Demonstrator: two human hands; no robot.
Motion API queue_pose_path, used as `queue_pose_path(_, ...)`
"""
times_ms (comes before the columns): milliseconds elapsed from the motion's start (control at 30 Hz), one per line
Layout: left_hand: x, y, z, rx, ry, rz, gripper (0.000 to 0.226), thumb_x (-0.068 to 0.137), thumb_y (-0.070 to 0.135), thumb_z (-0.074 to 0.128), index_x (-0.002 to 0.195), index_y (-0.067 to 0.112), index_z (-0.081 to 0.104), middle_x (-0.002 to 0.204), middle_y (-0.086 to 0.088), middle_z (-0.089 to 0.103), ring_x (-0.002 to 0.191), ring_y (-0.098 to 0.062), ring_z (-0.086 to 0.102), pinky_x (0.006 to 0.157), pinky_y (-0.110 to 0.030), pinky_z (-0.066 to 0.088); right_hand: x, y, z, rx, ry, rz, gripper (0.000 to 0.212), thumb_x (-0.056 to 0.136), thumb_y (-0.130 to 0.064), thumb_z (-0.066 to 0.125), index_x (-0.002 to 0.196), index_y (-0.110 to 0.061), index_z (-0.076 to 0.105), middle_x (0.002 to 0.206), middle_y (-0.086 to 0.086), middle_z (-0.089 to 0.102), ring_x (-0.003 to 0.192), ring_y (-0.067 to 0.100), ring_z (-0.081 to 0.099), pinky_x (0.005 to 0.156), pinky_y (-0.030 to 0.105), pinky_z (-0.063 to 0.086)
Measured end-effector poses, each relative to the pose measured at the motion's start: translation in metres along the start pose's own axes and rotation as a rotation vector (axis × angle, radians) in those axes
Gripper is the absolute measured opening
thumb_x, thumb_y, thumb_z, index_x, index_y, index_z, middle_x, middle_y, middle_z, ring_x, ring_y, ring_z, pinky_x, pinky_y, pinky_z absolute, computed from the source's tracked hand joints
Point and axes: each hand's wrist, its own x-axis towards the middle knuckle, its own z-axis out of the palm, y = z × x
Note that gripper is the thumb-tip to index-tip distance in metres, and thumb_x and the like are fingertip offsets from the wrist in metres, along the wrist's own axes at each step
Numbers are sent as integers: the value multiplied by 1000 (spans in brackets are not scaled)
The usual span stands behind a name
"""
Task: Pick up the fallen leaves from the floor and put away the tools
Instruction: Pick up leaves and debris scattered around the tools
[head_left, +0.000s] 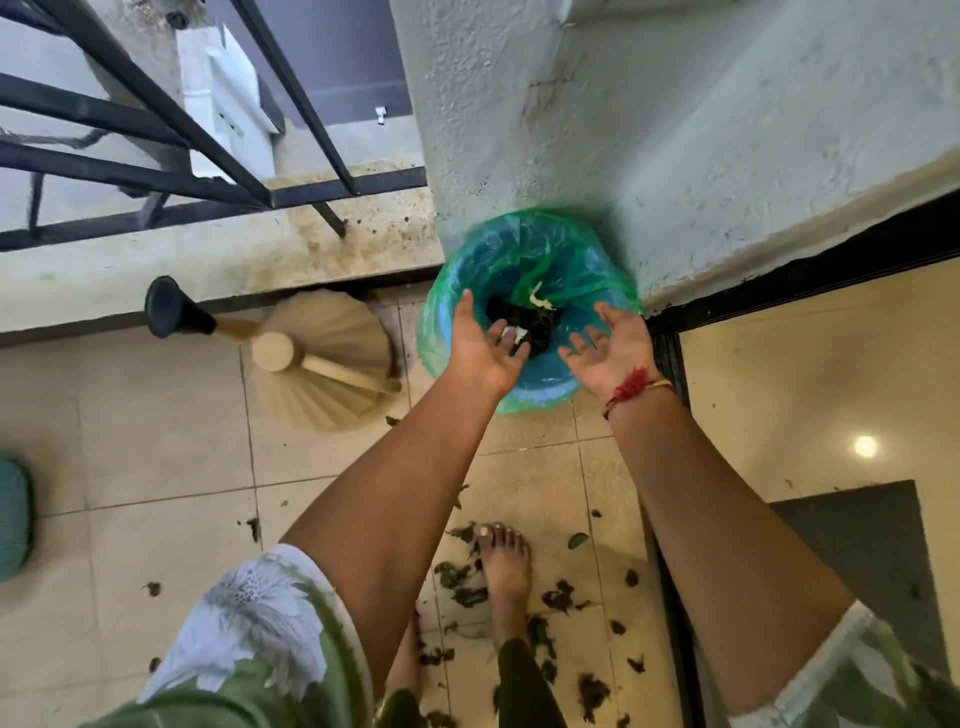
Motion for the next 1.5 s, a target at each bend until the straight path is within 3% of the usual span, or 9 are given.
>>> queue_pose_path(133,-32,-5,-16,-11,15,-24,46,101,39,38,139,12,44,144,-7,46,135,-22,41,107,-37,33,-50,15,2,-75,-135,-23,27,100,-21,41,123,-13,53,118,2,57,119,18,49,103,32,35)
queue_pose_path(233,-63,-3,-37,-122,10,-35,28,101,35,38,114,17,56,115,0,62,123,-18,53,87,-32,44,-93,36,10,-161,-142,3,14,97,-20,48,95,-16,61,93,-2,59,89,11,57,87,26,45)
queue_pose_path(300,-80,0,-50,-179,10,-30,24,100,35,39,96,19,56,97,4,63,104,-14,60,73,-28,44,-113,48,9,-214,-129,22,13,95,-20,50,90,-17,61,84,-3,58,78,9,56,80,24,47)
queue_pose_path(367,-106,18,-76,-291,37,19,22,99,35,41,88,21,55,91,6,62,86,-10,60,71,-26,44,-139,68,16,-346,-131,58,13,95,-20,50,89,-18,61,78,-5,57,70,8,54,72,22,46)
queue_pose_path(533,-180,54,-146,-540,109,157,25,97,35,43,78,21,52,78,6,58,73,-8,56,66,-22,43,-191,111,39,-734,-220,40,15,95,-15,51,82,-18,60,55,-8,58,51,5,52,55,19,42)
queue_pose_path(800,-285,44,-323,-958,292,410,24,95,31,52,75,18,59,63,5,59,61,-9,53,60,-21,40,-237,201,71,-1397,-581,-63,25,99,-12,41,84,-20,58,50,-11,60,45,-1,56,47,11,45)
queue_pose_path(1033,-361,-34,-473,-1382,544,513,28,97,29,49,72,19,57,61,4,57,58,-9,51,59,-21,40,-318,327,55,-1637,-811,14,25,98,-7,39,83,-15,57,52,-7,61,50,2,59,50,15,48)
queue_pose_path(1167,-407,-101,-541,-1526,640,513,31,98,30,49,70,19,56,56,4,57,56,-9,50,58,-20,41,-373,415,-2,-1825,-915,82,23,97,-8,42,86,-14,61,73,2,55,66,13,54,68,26,43)
queue_pose_path(1500,-544,-279,-648,-1978,769,592,33,99,32,45,71,17,55,51,4,58,40,-6,52,42,-16,40,-558,567,-174,-2107,-1097,428,22,98,-11,41,90,-10,62,69,1,55,66,15,53,67,27,43)
